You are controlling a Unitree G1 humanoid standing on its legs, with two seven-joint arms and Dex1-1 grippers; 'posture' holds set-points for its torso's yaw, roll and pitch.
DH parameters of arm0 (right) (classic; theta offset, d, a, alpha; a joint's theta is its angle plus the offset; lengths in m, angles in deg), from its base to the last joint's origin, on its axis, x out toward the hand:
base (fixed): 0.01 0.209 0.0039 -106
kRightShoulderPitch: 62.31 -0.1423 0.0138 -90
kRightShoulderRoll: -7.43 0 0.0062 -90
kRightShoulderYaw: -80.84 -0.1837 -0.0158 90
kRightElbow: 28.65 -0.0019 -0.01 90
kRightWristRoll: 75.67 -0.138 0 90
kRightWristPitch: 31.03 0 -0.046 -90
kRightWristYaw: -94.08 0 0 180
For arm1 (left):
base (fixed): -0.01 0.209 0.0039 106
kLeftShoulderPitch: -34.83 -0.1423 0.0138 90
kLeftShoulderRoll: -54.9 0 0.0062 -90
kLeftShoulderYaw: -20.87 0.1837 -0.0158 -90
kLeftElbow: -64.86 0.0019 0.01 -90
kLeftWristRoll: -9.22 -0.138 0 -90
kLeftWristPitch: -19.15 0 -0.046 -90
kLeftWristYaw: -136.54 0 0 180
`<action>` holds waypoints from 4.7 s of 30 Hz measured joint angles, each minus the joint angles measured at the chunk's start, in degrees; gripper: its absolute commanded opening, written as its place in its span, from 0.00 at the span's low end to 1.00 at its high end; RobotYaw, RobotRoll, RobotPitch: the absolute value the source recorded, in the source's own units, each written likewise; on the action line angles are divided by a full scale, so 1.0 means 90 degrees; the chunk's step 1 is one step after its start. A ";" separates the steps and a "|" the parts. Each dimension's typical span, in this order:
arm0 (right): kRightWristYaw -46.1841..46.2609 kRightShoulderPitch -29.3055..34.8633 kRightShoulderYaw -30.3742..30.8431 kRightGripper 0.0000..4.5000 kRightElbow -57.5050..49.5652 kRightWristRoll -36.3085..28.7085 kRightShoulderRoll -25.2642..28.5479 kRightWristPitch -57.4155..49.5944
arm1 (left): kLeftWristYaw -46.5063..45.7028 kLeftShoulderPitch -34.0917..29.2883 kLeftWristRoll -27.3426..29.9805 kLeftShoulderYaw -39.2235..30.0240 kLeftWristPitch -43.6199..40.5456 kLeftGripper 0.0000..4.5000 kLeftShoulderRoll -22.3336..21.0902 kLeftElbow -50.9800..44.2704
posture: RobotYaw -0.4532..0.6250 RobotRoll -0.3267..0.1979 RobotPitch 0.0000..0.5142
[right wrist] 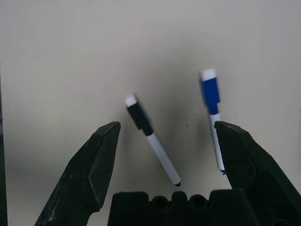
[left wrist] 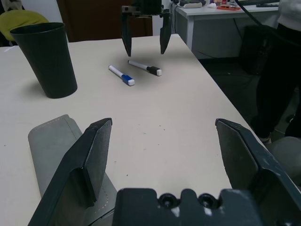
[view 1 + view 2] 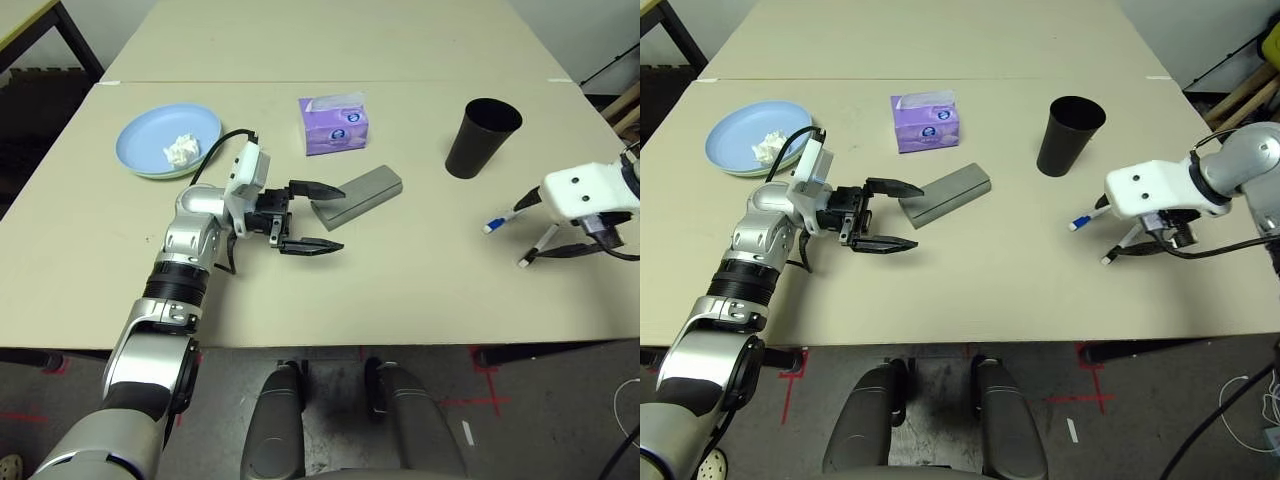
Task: Organize and tidy the items on the table.
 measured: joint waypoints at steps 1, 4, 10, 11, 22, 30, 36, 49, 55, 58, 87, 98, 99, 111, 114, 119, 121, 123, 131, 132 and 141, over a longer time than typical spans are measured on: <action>-0.0004 -0.0082 0.0085 1.00 0.0100 0.0082 -0.0059 0.0166 | -0.0003 0.0004 0.0001 0.0000 -0.0012 1.00 -0.0002 0.0001 | 0.47 0.62 0.44; -0.0005 -0.0220 0.0214 1.00 0.0339 0.0306 -0.0224 0.0638 | -0.0017 0.0021 0.0001 0.0000 -0.0043 1.00 -0.0005 0.0001 | 0.48 0.62 0.45; 0.0099 -0.0270 0.0295 1.00 0.0631 0.0563 -0.0368 0.1192 | -0.0025 0.0024 0.0002 -0.0004 -0.0094 1.00 -0.0034 0.0001 | 0.48 0.62 0.46; 0.0119 -0.0270 0.0297 1.00 0.0659 0.0606 -0.0372 0.1272 | -0.0026 0.0024 0.0002 -0.0005 -0.0110 1.00 -0.0047 0.0001 | 0.48 0.62 0.46; 0.0172 -0.0280 0.0352 1.00 0.0752 0.0853 -0.0386 0.1804 | -0.0084 0.0024 0.0002 -0.0007 -0.0167 1.00 -0.0113 -0.0003 | 0.48 0.62 0.48; 0.0171 -0.0280 0.0471 1.00 0.0914 0.0953 -0.0401 0.2041 | -0.0104 0.0024 0.0002 -0.0007 -0.0191 1.00 -0.0117 -0.0011 | 0.49 0.62 0.49; 0.0181 -0.0337 0.0558 1.00 0.1119 0.1077 -0.0433 0.2275 | -0.0150 0.0024 0.0002 -0.0008 -0.0194 1.00 -0.0136 -0.0015 | 0.50 0.62 0.50; 0.0283 -0.0414 0.0600 1.00 0.1392 0.1223 -0.0553 0.2645 | -0.0161 0.0024 0.0002 -0.0009 -0.0193 1.00 -0.0149 -0.0016 | 0.50 0.62 0.49; 0.0271 -0.0410 0.0600 0.87 0.1388 0.1211 -0.0565 0.2658 | -0.0217 0.0024 0.0002 -0.0009 -0.0194 1.00 -0.0149 -0.0042 | 0.50 0.62 0.50; 0.0271 -0.0398 0.0600 0.63 0.1340 0.1147 -0.0604 0.2659 | -0.0222 0.0024 0.0002 -0.0009 -0.0196 1.00 -0.0150 -0.0069 | 0.50 0.62 0.50; 0.0796 -0.0306 -0.0483 0.07 -0.0958 -0.4136 -0.1024 -0.3006 | -0.0242 0.0038 0.0004 -0.0011 -0.0139 1.00 -0.0126 -0.0123 | 0.48 0.62 0.45; 0.5283 0.0999 -0.3606 0.07 -0.2586 -0.5349 -0.3455 -0.4316 | -0.0264 0.0056 0.0004 -0.0013 -0.0128 1.00 -0.0146 -0.0001 | 0.47 0.62 0.45; 0.5516 0.0996 -0.3761 0.07 -0.2661 -0.5385 -0.3553 -0.4318 | -0.0263 0.0066 0.0003 -0.0013 -0.0126 1.00 -0.0148 0.0017 | 0.47 0.62 0.45; 0.7460 0.0833 -0.4287 0.07 -0.2538 -0.4182 -0.3893 -0.3528 | -0.0262 0.0187 0.0003 -0.0013 -0.0049 1.00 -0.0137 0.0052 | 0.47 0.62 0.45; 0.7831 0.0837 -0.4256 0.07 -0.2447 -0.3782 -0.3878 -0.3556 | -0.0262 0.0187 0.0003 -0.0012 -0.0042 1.00 -0.0137 0.0054 | 0.47 0.62 0.45; 0.8039 0.0836 -0.4132 0.07 -0.2435 -0.3526 -0.3879 -0.3853 | -0.0262 0.0188 0.0002 -0.0013 -0.0032 1.00 -0.0137 0.0115 | 0.47 0.62 0.45; 0.8101 0.0833 -0.4110 0.07 -0.2436 -0.3464 -0.3879 -0.4013 | -0.0261 0.0189 0.0002 -0.0013 -0.0026 1.00 -0.0138 0.0176 | 0.47 0.62 0.45; 0.8164 0.0829 -0.4096 0.07 -0.2441 -0.3423 -0.3879 -0.4188 | -0.0260 0.0190 0.0002 -0.0012 -0.0019 1.00 -0.0138 0.0224 | 0.47 0.62 0.45; 0.8317 0.0799 -0.4078 0.07 -0.2599 -0.3427 -0.3858 -0.5121 | -0.0222 0.0221 0.0002 -0.0012 0.0001 1.00 -0.0139 0.0245 | 0.47 0.62 0.45; 0.8318 0.0798 -0.4075 0.24 -0.2631 -0.3426 -0.3856 -0.5227 | -0.0222 0.0221 0.0002 -0.0012 0.0002 1.00 -0.0139 0.0246 | 0.47 0.62 0.45; 0.8401 0.0617 -0.4064 0.97 -0.2871 -0.3423 -0.3746 -0.5935 | -0.0221 0.0221 0.0002 -0.0013 0.0004 1.00 -0.0140 0.0246 | 0.47 0.62 0.45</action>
